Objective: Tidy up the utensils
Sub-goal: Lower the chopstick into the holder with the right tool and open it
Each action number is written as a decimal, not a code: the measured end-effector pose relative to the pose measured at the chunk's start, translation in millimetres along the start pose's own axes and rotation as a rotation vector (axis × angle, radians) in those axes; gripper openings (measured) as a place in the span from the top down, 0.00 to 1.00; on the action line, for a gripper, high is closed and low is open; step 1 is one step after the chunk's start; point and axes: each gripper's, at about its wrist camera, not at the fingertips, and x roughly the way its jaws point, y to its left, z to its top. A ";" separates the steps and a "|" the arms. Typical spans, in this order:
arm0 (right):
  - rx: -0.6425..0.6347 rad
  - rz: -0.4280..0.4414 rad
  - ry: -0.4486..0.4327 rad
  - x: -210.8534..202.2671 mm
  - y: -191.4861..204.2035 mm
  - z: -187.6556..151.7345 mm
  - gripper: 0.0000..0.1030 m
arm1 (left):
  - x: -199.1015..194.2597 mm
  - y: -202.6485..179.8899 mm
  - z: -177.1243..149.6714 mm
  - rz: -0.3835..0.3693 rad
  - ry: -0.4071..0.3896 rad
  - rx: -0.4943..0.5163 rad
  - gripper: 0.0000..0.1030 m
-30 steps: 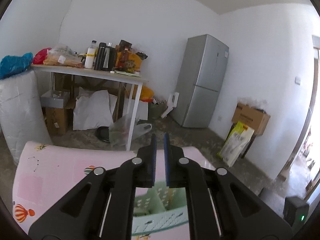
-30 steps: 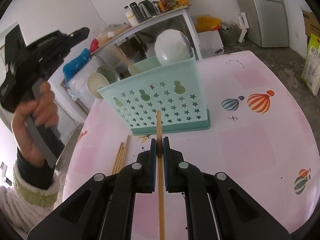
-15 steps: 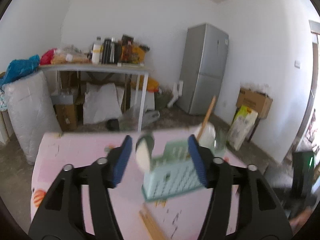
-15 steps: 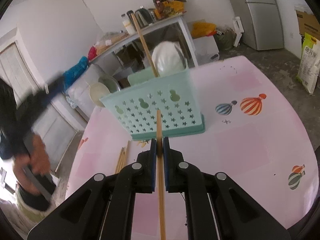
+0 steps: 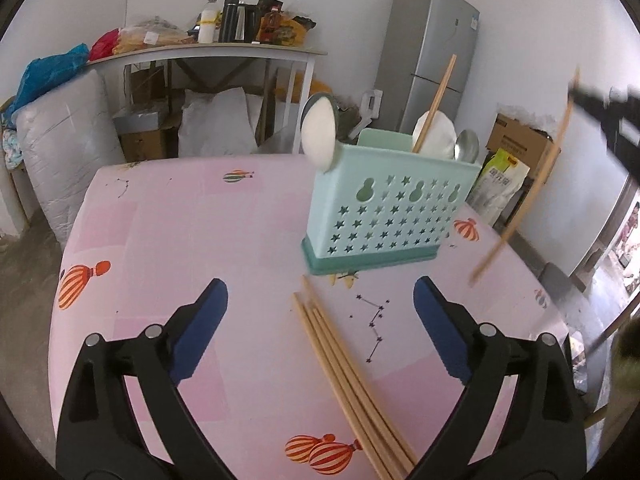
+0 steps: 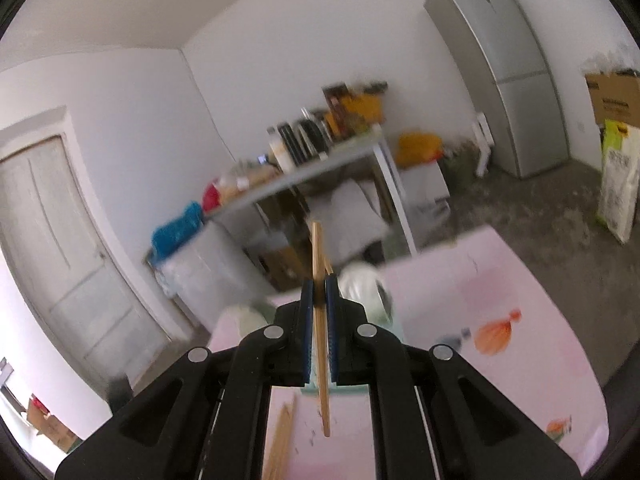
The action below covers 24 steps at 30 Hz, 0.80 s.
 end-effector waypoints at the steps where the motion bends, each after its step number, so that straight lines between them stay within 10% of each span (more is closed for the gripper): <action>1: -0.012 0.009 -0.022 1.2 4.5 11.0 0.94 | -0.3 0.1 -1.9 0.006 -0.001 0.000 0.11; 13: -0.045 0.020 -0.167 46.6 28.1 71.2 0.94 | 7.3 -5.1 -5.9 -0.006 0.012 0.017 0.08; 24: -0.010 -0.063 0.066 123.6 -7.4 -0.4 0.93 | 16.0 -9.8 -14.7 0.008 0.043 0.035 0.08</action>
